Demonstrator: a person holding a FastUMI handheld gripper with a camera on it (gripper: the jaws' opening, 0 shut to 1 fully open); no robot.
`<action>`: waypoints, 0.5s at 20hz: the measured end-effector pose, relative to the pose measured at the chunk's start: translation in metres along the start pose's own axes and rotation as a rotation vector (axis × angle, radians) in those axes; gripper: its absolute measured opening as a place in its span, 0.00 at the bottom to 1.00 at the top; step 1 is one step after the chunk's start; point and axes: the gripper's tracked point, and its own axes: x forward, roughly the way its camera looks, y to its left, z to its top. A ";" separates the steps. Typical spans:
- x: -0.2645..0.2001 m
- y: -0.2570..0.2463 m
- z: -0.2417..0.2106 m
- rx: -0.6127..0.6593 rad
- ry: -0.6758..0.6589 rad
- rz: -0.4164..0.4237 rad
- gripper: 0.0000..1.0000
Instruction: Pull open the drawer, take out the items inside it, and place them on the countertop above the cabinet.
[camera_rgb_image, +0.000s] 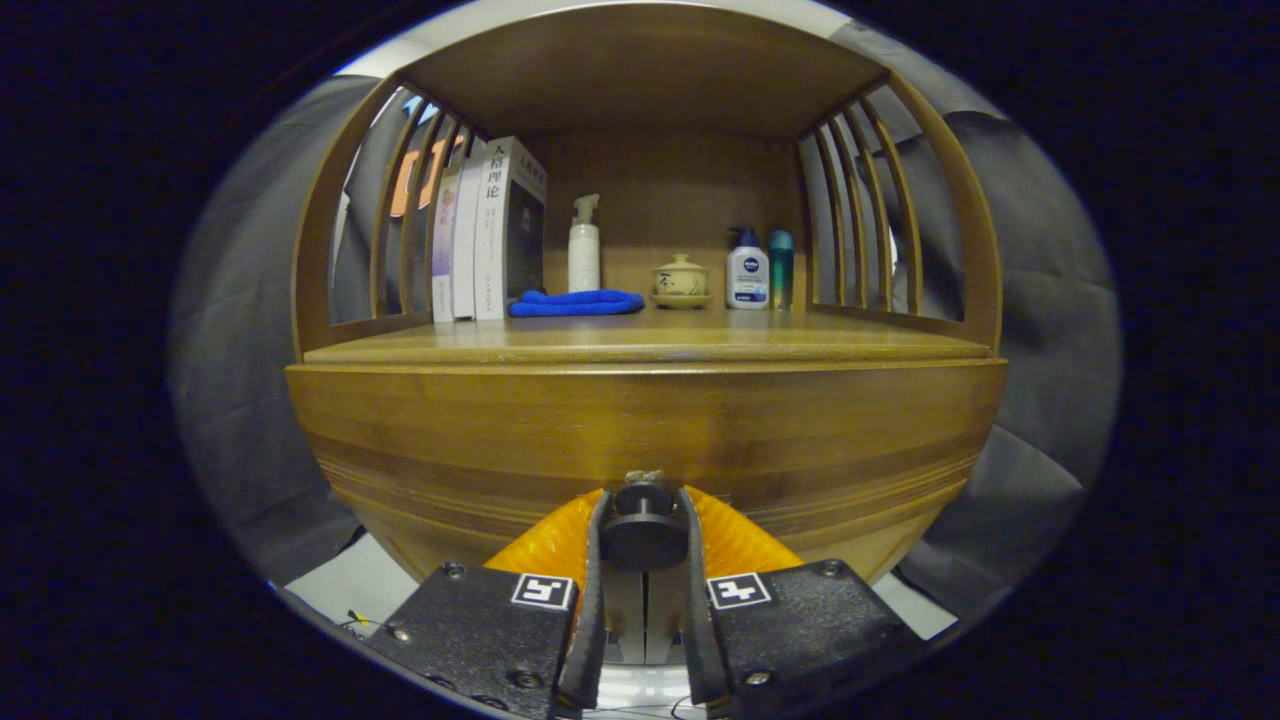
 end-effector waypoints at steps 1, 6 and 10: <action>-0.003 0.000 -0.001 -0.011 0.002 -0.002 0.36; -0.045 0.001 -0.013 -0.015 0.011 0.009 0.36; -0.073 -0.001 -0.021 -0.008 0.014 0.017 0.36</action>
